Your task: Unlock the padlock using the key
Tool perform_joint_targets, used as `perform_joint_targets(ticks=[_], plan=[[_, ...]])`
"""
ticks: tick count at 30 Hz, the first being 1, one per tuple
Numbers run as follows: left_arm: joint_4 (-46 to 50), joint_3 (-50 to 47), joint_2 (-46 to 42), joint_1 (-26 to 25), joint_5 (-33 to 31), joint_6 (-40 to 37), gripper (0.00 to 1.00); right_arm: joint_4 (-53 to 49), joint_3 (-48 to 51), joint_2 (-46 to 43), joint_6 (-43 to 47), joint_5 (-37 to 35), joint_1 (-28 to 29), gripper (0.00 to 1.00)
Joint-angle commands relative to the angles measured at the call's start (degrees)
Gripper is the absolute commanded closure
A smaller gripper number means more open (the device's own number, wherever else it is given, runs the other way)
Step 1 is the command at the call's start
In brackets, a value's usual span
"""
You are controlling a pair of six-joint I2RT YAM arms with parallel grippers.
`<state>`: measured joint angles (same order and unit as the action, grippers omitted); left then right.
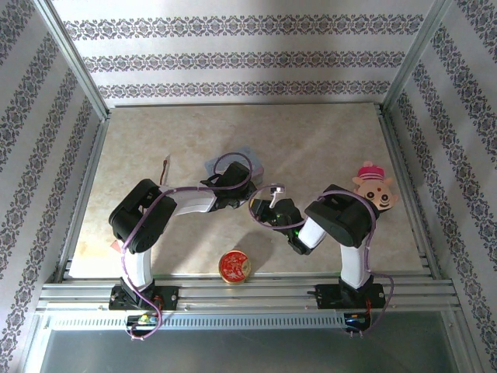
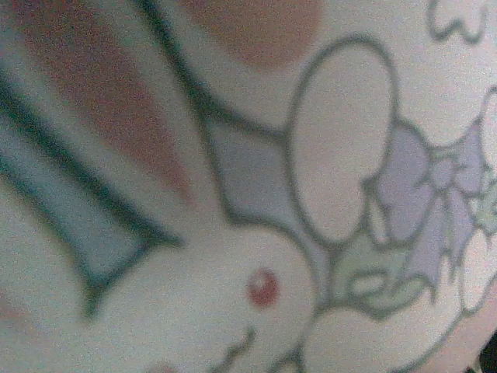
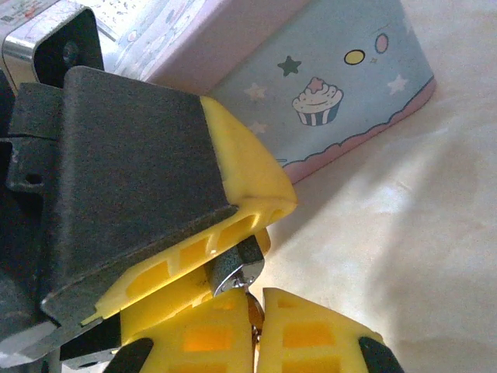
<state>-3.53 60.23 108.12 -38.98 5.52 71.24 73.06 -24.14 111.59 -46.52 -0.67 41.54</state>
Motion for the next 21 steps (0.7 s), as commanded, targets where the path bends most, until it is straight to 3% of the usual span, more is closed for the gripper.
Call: perform_joint_targets(ticks=[1, 16, 21], plan=[[-0.39, -0.37, 0.60, -3.84, 11.50, 2.54, 1.00, 3.75, -3.88, 1.09, 1.85, 1.18, -1.17, 1.00], [-2.51, -1.23, 0.96, -3.91, 12.49, 3.34, 1.00, 6.15, -3.84, 0.86, -1.89, 4.51, -3.07, 1.00], [-2.62, -1.49, 0.83, -3.82, 12.33, 3.47, 1.00, 4.84, -3.20, 0.43, -2.39, 4.37, -3.15, 0.94]])
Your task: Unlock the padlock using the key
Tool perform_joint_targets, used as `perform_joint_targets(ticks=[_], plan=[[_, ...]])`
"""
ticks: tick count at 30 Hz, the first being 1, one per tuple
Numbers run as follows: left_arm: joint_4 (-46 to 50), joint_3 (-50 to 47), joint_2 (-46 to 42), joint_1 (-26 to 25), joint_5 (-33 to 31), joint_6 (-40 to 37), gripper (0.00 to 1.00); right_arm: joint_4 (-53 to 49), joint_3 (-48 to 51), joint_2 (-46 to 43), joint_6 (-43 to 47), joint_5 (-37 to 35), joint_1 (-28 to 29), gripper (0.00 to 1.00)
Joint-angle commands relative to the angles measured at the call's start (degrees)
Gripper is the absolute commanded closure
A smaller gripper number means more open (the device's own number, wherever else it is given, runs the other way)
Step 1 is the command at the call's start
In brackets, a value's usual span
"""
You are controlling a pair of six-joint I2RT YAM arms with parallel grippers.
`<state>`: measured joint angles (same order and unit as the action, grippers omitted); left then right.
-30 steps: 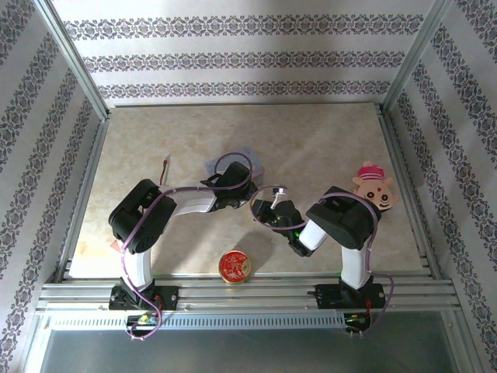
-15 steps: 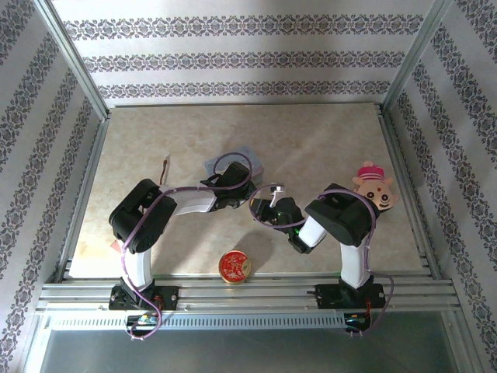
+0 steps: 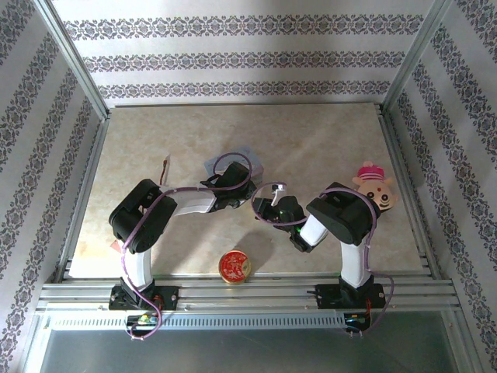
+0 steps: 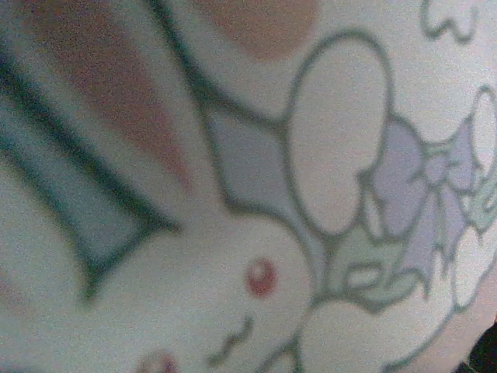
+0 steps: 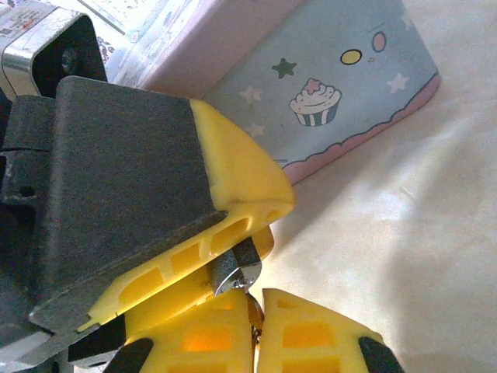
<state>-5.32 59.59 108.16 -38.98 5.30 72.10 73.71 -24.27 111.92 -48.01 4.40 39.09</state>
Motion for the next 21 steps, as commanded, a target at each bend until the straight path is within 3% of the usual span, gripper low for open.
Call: perform_joint_targets(ticks=[1, 7, 21], plan=[[-0.90, -1.05, 0.73, -3.74, 12.37, 2.69, 1.00, 4.07, -2.61, -0.02, -1.09, -0.88, -0.69, 0.92], [-1.26, -2.04, 0.59, -3.04, 11.18, 3.36, 1.00, 4.17, 0.70, -0.80, -1.80, -1.33, -0.85, 0.78], [-1.09, -3.08, 0.34, -1.93, 10.13, 3.66, 1.00, 3.47, 9.27, -6.98, -2.94, -4.14, -0.01, 0.69]])
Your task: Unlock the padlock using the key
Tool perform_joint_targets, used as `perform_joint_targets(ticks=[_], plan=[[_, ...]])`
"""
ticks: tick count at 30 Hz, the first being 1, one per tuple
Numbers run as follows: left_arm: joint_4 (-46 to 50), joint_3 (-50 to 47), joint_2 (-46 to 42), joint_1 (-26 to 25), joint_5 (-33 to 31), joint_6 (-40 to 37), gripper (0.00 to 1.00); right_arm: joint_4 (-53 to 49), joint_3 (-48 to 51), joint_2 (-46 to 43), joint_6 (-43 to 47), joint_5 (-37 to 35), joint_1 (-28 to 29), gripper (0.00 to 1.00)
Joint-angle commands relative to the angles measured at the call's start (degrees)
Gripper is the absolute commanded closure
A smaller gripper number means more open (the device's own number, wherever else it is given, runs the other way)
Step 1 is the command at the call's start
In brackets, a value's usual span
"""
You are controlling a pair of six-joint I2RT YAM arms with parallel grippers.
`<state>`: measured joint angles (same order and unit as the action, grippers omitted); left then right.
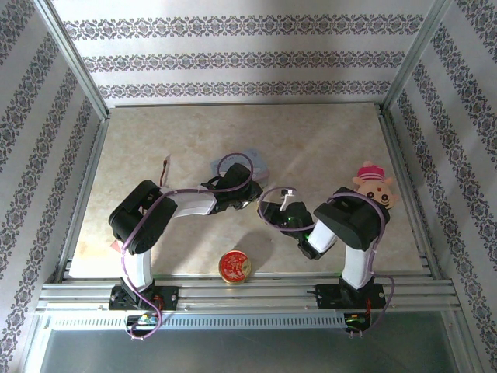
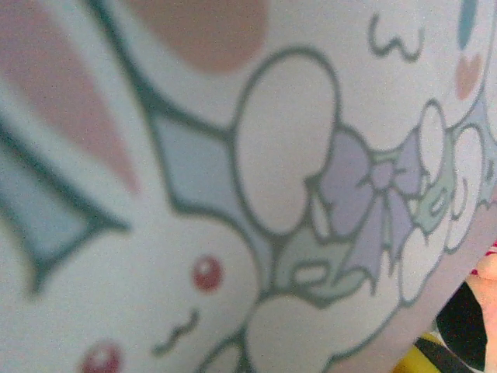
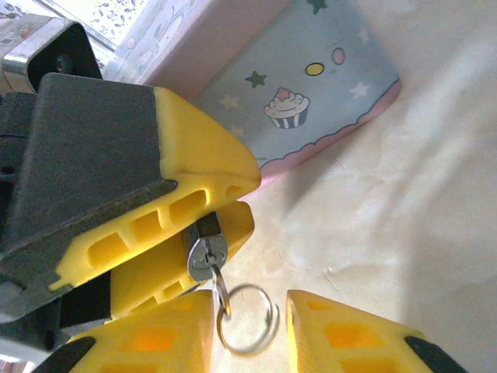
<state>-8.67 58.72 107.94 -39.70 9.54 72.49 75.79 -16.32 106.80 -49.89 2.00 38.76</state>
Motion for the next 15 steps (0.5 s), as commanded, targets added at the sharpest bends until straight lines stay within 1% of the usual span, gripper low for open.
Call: perform_joint_targets(ticks=[1, 4, 7, 15], plan=[[2.25, -2.28, 0.69, -1.19, 5.76, 3.30, 1.00, 1.02, 1.69, -2.56, -1.14, -1.90, 0.60, 0.67], [1.92, -2.50, 0.98, -1.08, 6.07, 3.54, 1.00, -0.64, 2.18, -4.38, -1.14, -2.09, 1.35, 0.64], [1.96, -2.47, 0.95, -1.08, 6.48, 3.45, 1.00, -2.16, 2.34, -6.00, -1.06, -2.13, 1.83, 0.64], [2.42, -2.21, 0.52, -0.90, 6.89, 3.10, 1.00, -5.29, 0.45, -6.36, -1.21, -1.84, 1.67, 0.69]])
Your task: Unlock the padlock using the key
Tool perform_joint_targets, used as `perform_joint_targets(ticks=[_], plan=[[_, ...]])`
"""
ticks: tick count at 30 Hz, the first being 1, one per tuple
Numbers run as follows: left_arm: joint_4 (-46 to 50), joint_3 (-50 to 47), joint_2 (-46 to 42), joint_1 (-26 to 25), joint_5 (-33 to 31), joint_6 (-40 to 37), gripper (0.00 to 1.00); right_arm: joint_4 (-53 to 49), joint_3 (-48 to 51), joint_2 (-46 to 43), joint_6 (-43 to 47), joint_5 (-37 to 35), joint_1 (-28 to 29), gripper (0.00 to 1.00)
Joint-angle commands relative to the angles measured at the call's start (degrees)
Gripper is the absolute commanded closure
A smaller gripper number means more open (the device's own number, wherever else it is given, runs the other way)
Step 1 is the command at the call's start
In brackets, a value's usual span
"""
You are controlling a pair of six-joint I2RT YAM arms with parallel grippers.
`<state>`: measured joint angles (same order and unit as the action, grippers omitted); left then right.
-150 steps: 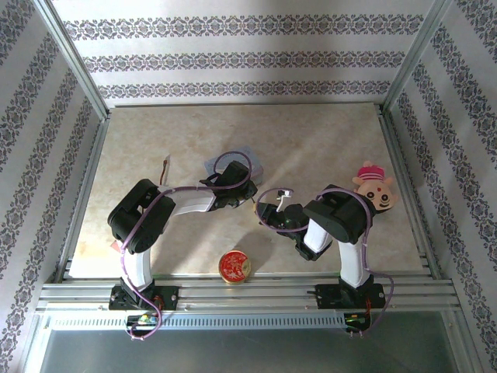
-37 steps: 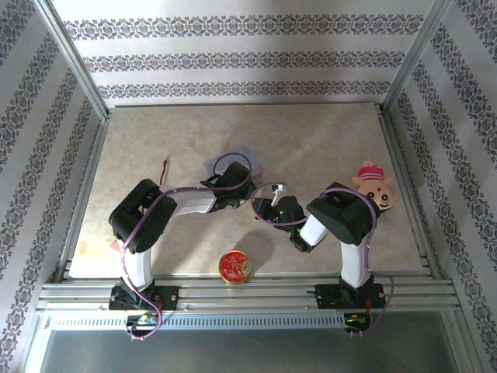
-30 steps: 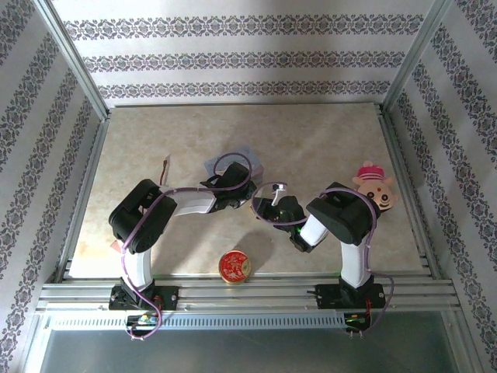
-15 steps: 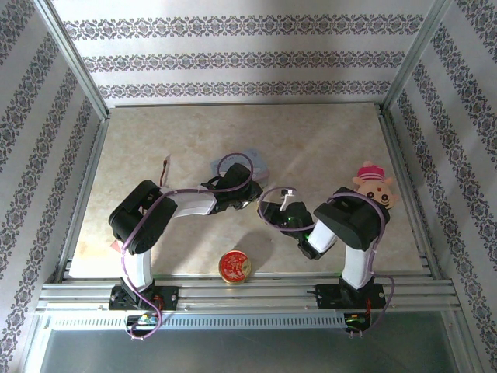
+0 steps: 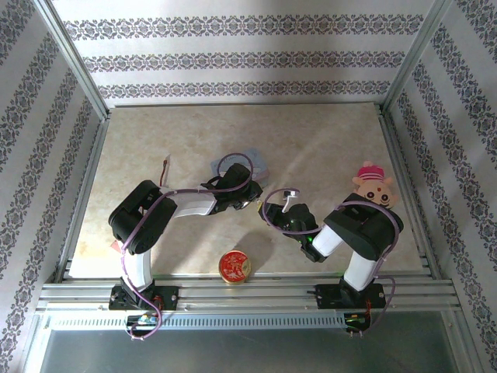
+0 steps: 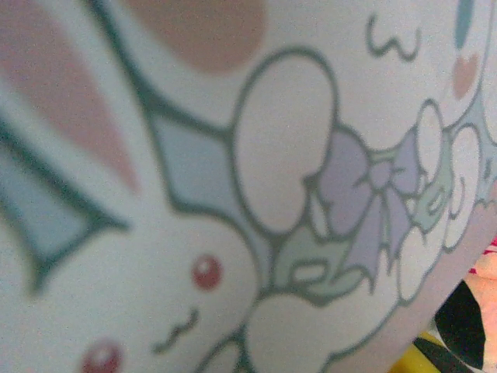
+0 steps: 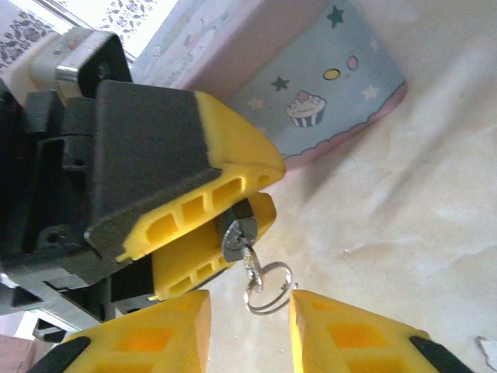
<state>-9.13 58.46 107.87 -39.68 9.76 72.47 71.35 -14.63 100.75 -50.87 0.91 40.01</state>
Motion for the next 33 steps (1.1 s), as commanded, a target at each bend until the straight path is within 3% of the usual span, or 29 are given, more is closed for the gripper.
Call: perform_joint_targets(ticks=[1, 15, 27, 33], plan=[[2.89, -1.98, 0.44, -0.92, 6.68, 3.12, 1.00, -0.95, -1.43, 0.02, -0.37, -0.60, 0.34, 0.70], [2.80, -1.93, 0.69, -0.79, 7.44, 3.13, 1.00, -0.25, -4.71, 4.19, -0.67, 1.94, -1.29, 0.77], [2.60, -1.86, 0.99, -0.84, 7.64, 3.25, 1.00, 1.06, -4.39, 4.10, -0.92, 2.09, -1.62, 1.00], [2.53, -1.90, 1.12, -0.99, 8.04, 3.12, 1.00, 1.60, -4.70, 4.32, -0.87, 2.42, -1.77, 1.00]])
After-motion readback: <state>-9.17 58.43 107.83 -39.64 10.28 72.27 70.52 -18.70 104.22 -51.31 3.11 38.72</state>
